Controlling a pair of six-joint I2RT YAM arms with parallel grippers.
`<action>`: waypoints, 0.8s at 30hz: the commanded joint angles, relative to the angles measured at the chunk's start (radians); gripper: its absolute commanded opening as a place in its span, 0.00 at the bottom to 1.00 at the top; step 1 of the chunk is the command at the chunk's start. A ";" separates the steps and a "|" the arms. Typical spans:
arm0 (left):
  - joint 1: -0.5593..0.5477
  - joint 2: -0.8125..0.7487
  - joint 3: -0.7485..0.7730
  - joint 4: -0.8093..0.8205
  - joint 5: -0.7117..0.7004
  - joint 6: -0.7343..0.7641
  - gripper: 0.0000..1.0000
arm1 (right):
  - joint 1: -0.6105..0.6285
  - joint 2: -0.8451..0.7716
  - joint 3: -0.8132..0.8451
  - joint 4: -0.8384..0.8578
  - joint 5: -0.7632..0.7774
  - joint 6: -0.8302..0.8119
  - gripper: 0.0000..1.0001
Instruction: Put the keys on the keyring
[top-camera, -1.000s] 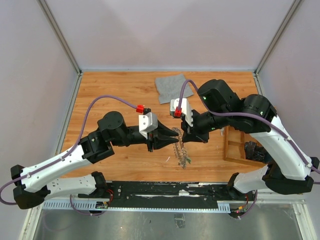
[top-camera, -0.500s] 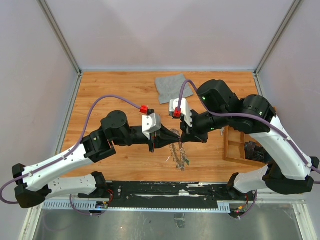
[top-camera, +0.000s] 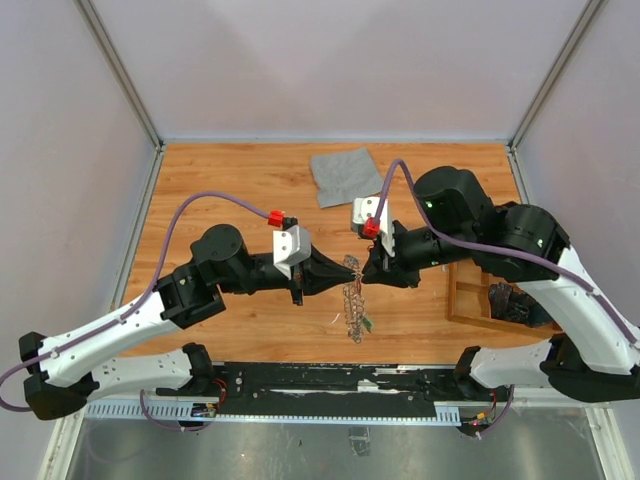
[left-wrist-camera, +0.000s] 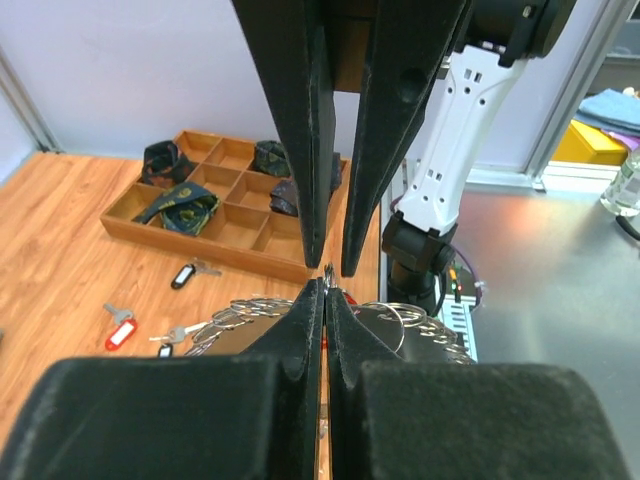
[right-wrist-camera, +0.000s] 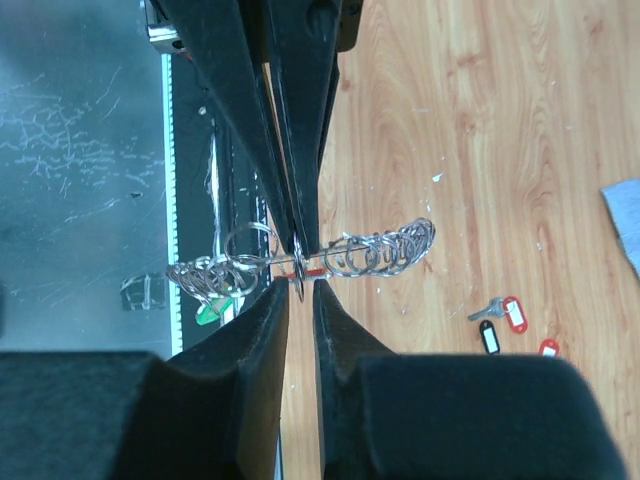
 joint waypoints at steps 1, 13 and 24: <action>-0.009 -0.061 -0.020 0.122 -0.019 -0.033 0.01 | 0.012 -0.089 -0.065 0.146 0.024 0.027 0.19; -0.008 -0.128 -0.079 0.238 -0.046 -0.090 0.01 | 0.012 -0.370 -0.408 0.664 0.017 0.128 0.31; -0.009 -0.133 -0.091 0.281 -0.052 -0.109 0.01 | 0.012 -0.391 -0.521 0.840 -0.049 0.196 0.32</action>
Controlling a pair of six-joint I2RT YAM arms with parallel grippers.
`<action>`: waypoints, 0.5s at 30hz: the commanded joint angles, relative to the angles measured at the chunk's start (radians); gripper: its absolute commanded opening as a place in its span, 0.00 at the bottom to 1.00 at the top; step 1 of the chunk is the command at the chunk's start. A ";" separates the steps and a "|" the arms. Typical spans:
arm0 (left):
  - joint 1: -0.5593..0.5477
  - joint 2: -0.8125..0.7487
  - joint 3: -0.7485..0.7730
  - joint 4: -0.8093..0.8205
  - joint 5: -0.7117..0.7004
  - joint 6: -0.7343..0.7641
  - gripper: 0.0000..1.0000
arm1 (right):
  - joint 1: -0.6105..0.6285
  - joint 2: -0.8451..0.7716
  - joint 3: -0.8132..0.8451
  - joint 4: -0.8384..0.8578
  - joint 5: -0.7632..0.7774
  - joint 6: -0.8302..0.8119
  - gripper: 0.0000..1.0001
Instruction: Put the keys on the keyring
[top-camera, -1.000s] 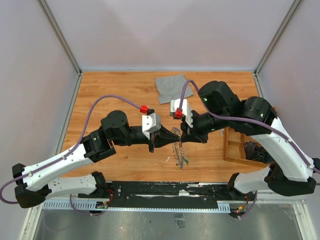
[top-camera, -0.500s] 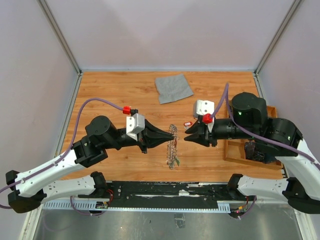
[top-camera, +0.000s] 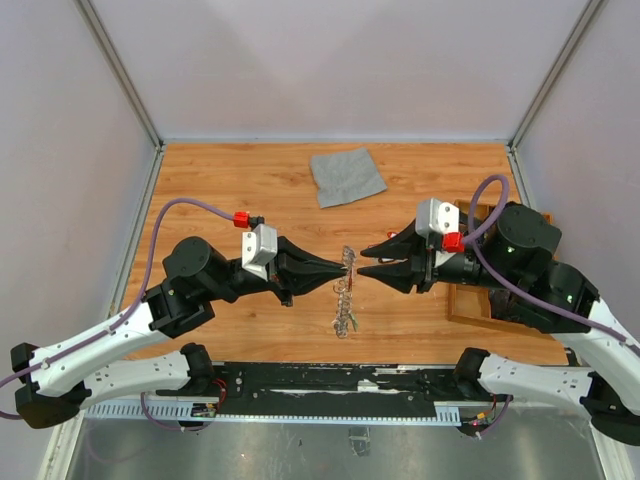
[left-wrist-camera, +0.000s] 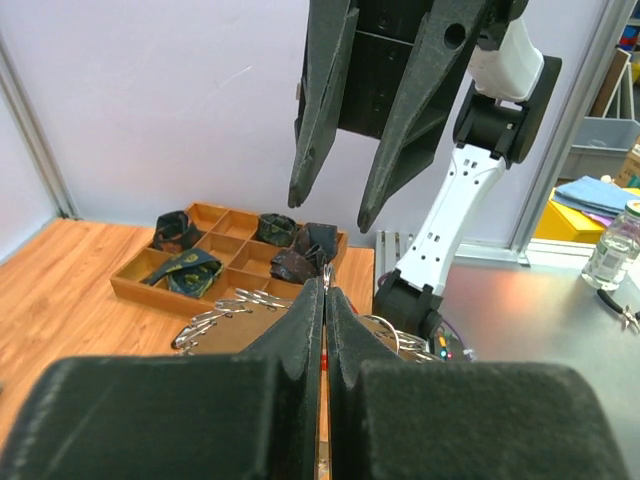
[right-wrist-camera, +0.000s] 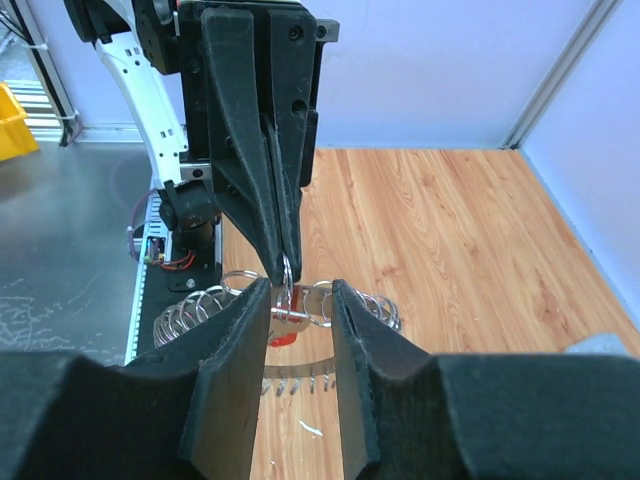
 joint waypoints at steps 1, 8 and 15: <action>-0.010 -0.017 0.004 0.084 -0.008 -0.010 0.00 | 0.012 0.019 -0.012 0.078 -0.045 0.040 0.31; -0.009 -0.030 -0.004 0.095 0.005 -0.007 0.01 | 0.012 0.023 -0.032 0.063 -0.056 0.052 0.25; -0.009 -0.037 -0.006 0.096 0.001 -0.005 0.00 | 0.012 0.024 -0.042 0.068 -0.084 0.056 0.21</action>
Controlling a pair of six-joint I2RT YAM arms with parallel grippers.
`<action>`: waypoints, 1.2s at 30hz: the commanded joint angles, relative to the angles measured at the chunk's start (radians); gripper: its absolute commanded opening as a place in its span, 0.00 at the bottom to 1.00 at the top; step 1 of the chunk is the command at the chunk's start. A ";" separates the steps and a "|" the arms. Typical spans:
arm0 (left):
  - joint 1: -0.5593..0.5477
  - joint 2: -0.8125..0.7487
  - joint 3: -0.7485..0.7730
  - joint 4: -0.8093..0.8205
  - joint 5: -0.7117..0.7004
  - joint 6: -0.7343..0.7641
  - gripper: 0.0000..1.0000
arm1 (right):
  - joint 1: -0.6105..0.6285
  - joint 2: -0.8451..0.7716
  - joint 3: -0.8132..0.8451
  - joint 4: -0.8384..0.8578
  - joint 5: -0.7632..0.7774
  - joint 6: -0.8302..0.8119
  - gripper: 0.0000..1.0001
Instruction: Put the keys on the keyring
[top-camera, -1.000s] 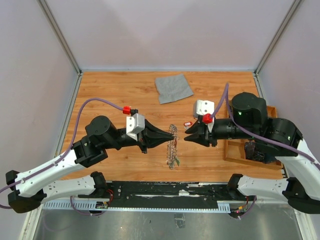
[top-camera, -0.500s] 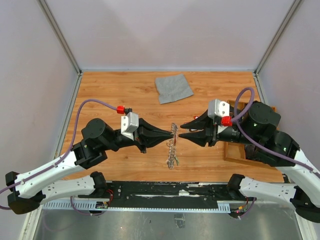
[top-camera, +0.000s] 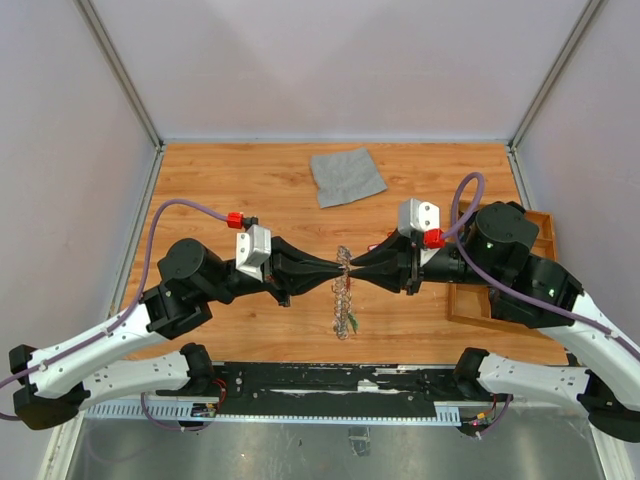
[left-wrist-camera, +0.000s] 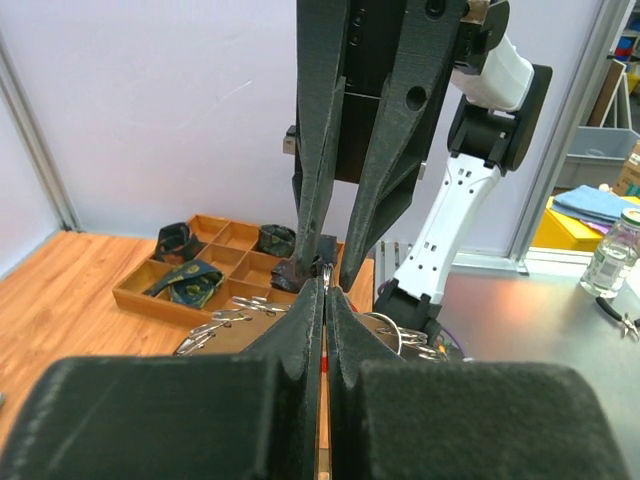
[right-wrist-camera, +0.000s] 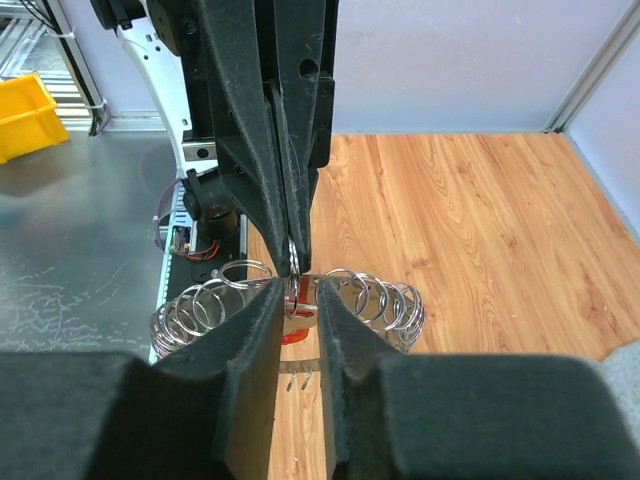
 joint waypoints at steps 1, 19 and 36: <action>-0.008 -0.025 0.000 0.072 0.001 0.000 0.00 | 0.012 -0.008 -0.010 0.038 -0.032 0.018 0.18; -0.009 -0.025 -0.002 0.072 0.013 0.000 0.01 | 0.012 0.014 -0.018 0.059 -0.062 0.028 0.12; -0.008 -0.022 0.003 0.059 0.017 0.007 0.12 | 0.012 0.051 0.078 -0.103 -0.068 -0.038 0.00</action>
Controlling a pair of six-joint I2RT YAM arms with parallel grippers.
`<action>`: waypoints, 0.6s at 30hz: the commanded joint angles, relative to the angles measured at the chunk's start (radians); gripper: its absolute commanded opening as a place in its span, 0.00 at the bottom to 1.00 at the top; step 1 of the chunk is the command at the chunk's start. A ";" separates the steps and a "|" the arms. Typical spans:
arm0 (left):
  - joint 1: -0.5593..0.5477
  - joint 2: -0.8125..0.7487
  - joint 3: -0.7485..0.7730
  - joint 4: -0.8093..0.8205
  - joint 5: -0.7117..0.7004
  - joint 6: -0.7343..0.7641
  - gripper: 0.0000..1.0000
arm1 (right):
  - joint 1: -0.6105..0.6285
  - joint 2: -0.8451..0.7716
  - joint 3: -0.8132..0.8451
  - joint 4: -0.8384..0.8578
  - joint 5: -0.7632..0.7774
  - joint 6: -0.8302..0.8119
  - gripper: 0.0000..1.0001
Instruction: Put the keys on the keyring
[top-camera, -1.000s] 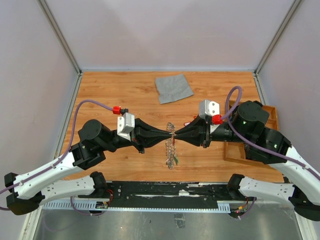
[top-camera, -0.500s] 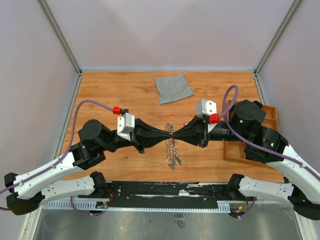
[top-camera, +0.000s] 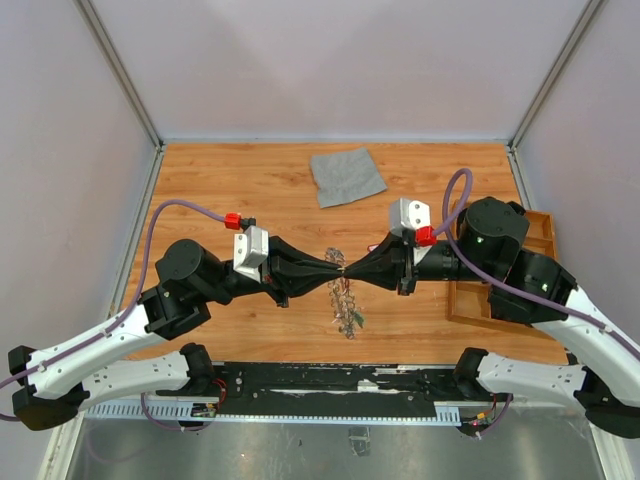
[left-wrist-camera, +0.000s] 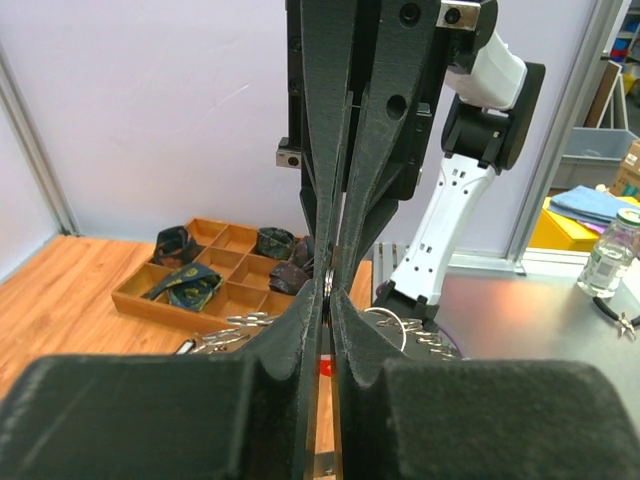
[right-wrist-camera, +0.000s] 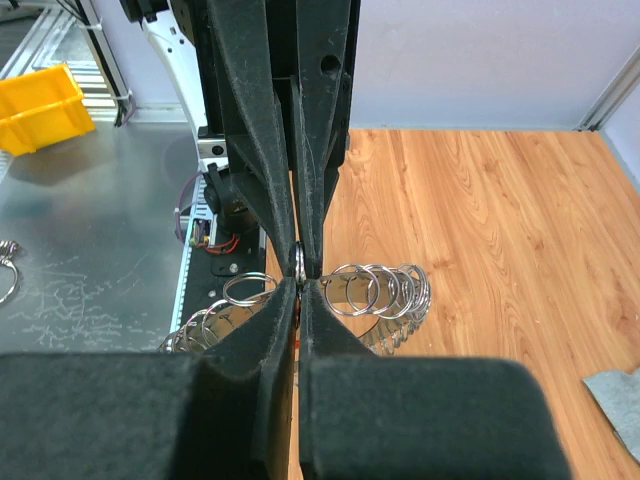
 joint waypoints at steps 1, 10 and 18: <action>-0.008 -0.010 0.005 0.054 0.011 0.007 0.14 | 0.012 0.032 0.092 -0.144 -0.011 -0.067 0.01; -0.009 0.002 0.024 -0.001 0.005 0.024 0.22 | 0.012 0.181 0.365 -0.559 0.035 -0.241 0.01; -0.010 0.066 0.095 -0.125 -0.014 0.049 0.26 | 0.013 0.312 0.555 -0.823 0.126 -0.310 0.01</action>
